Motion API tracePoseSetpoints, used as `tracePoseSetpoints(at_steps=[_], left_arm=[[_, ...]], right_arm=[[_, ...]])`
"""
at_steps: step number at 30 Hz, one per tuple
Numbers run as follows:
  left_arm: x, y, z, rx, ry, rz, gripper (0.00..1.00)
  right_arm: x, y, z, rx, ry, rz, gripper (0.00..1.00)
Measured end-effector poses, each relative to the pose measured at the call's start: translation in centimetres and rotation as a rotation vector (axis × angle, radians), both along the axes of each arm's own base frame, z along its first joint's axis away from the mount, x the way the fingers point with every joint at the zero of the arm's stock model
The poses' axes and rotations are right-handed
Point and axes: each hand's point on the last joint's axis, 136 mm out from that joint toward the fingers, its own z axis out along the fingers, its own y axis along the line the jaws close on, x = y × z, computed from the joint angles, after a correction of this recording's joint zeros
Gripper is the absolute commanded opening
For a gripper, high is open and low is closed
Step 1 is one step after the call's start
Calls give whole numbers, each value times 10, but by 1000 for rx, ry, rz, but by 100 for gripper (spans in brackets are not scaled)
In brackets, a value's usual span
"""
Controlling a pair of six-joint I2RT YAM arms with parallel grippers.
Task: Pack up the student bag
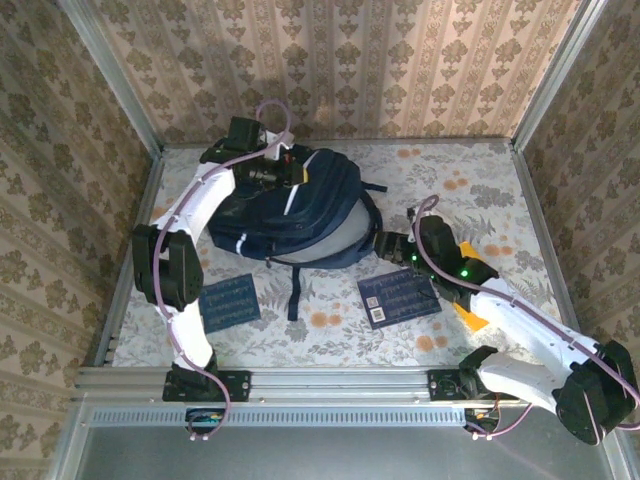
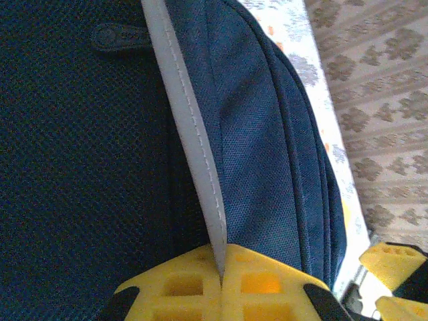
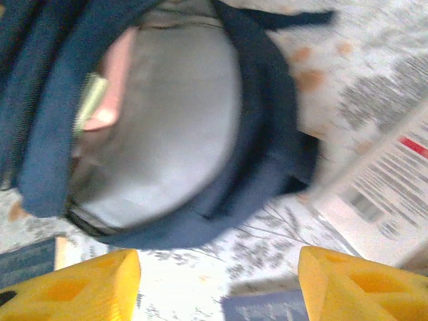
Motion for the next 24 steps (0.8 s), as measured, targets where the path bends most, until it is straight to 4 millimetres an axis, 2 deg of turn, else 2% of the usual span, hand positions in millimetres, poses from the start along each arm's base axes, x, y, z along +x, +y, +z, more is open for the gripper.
tracePoseSetpoints(at_steps=[4,8,12,15,17,21,24], left_arm=[[5,12,-18,42,9,44,2],[5,12,-32,34,32,61,6],[8,5,-38,-16,74,67,20],[14,3,-42,-41,86,80,43],[15,4,-46,-46,100,90,53],[16,7,-48,-47,113,106,62],[17,7,-47,-46,109,109,64]], right_arm=[[3,-30,-27,-34,105,-108,70],[10,-63,-56,-101,229,-249,72],[39,-95,-63,-141,302,-419,73],[69,-113,-69,-160,331,-508,75],[85,-124,-78,-175,358,-546,78],[103,-146,-102,-174,424,-597,80],[106,-156,-114,-70,456,-596,77]])
